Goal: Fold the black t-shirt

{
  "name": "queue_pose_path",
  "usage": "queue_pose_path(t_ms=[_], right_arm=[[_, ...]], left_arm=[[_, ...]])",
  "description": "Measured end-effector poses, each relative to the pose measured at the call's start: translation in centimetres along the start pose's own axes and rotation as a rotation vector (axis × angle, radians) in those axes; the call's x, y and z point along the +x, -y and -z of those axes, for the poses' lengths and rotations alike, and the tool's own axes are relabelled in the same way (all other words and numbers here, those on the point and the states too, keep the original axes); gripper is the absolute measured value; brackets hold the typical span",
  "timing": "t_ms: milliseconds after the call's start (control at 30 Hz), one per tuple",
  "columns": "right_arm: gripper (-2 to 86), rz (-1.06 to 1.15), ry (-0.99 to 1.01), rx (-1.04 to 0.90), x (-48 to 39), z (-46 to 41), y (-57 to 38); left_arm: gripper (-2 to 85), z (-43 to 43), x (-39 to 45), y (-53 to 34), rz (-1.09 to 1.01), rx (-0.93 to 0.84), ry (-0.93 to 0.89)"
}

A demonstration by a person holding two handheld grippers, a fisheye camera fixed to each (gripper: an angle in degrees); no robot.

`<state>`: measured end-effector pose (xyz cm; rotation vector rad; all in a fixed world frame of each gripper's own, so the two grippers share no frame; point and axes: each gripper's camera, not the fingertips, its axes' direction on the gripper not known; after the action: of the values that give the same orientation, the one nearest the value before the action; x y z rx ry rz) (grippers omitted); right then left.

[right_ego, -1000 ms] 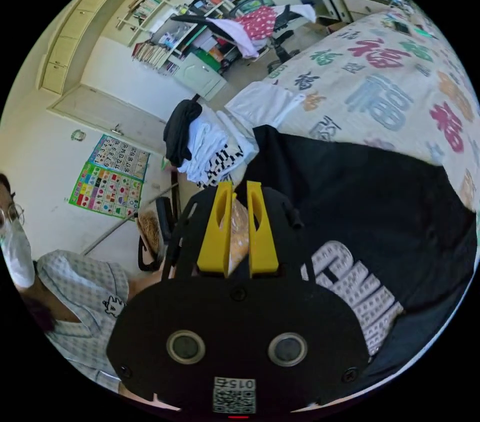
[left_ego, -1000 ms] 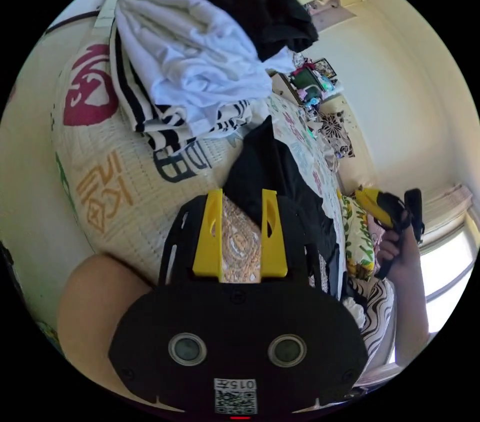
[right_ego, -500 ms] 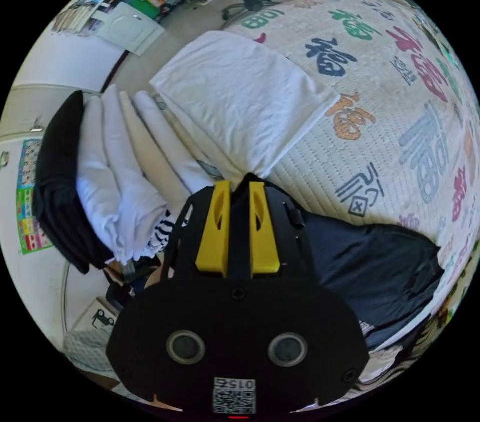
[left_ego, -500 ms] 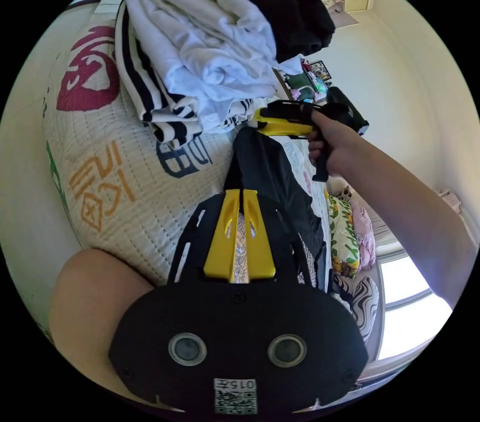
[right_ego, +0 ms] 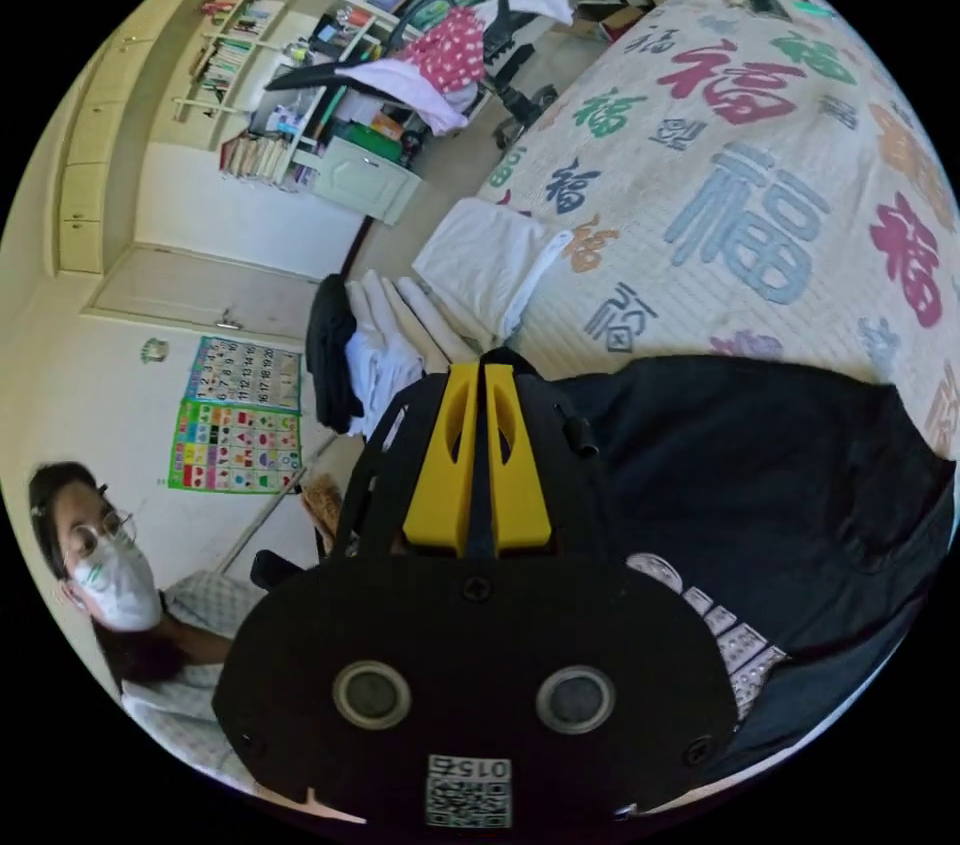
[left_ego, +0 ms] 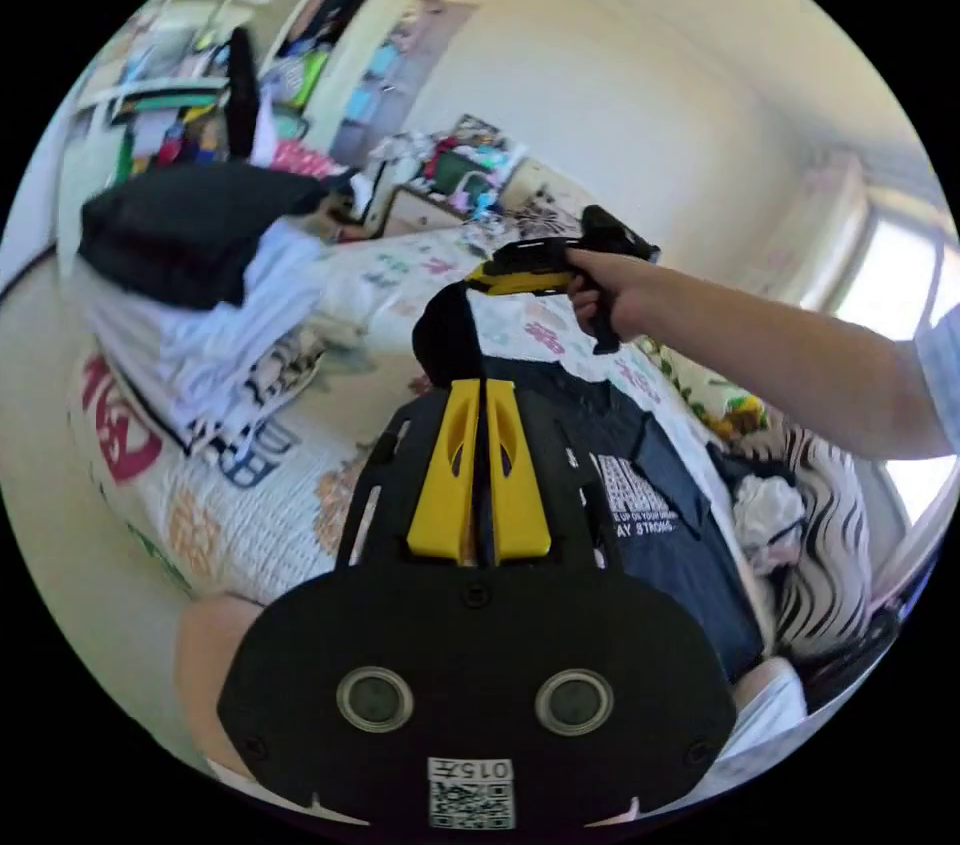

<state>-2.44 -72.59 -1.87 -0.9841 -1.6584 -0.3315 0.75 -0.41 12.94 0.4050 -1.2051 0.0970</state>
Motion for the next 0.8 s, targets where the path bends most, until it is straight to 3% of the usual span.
queue_pose_path(t_ms=[267, 567, 633, 800], right_arm=[[0.1, -0.098, 0.071, -0.020, 9.7, 9.5, -5.5], [4.6, -0.218, 0.049, -0.025, 15.4, 12.2, -9.7], [6.1, -0.243, 0.006, 0.030, 15.4, 14.3, -10.6], [5.7, -0.048, -0.038, 0.088, 11.0, 17.1, -10.5]], left_arm=[[-0.5, -5.0, 9.4, -2.2, -0.375, -0.282, -0.141], [-0.2, -9.6, 14.1, -4.1, -0.560, -0.583, -0.166], [-0.3, -9.3, 14.6, -3.4, -0.563, -0.599, -0.218], [-0.5, -7.7, 14.9, 1.5, -0.495, -0.374, -0.168]])
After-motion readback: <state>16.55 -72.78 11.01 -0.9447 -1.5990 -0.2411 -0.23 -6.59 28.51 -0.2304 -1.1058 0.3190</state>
